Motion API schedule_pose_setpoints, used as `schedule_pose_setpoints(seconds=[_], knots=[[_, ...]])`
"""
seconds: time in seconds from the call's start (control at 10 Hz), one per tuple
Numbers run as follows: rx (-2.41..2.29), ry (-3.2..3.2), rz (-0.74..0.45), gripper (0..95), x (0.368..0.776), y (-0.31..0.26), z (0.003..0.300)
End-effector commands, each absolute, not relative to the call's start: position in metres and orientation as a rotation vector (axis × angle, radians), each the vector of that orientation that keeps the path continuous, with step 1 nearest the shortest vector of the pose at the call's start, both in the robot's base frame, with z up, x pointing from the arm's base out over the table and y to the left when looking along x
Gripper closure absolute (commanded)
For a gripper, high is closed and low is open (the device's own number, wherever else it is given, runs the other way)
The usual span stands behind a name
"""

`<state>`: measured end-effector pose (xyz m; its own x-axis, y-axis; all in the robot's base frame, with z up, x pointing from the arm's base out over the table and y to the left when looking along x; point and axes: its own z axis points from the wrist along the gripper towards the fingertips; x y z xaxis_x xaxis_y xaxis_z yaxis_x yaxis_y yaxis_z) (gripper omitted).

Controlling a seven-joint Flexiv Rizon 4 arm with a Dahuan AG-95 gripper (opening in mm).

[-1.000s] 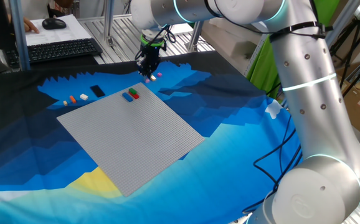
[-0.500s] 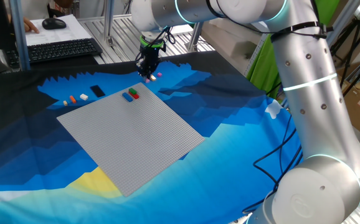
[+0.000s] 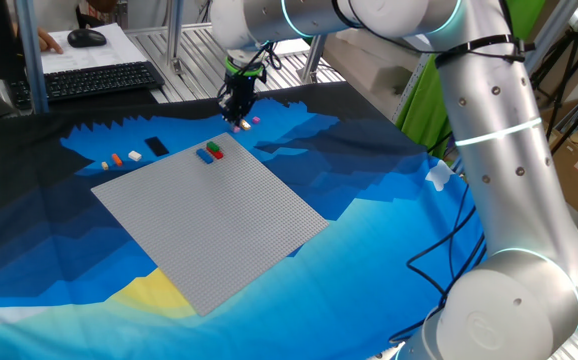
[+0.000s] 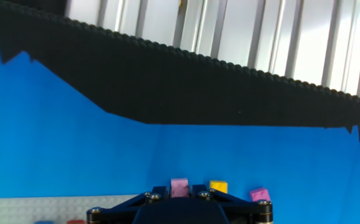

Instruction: Stack small Lego blocks randomly, one at a time

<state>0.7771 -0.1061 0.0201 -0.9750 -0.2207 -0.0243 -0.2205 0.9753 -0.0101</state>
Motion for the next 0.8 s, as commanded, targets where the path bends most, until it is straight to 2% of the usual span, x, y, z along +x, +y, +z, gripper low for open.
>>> schedule_pose_setpoints(seconds=[0.1, 0.3, 0.8], knots=[[-0.319, 3.116, 0.026, 95.0, 0.777, -0.085, 0.038], [-0.318, 3.135, -0.001, 95.0, 0.771, -0.062, 0.049], [-0.271, 3.181, -0.029, 95.0, 0.749, -0.025, 0.058]])
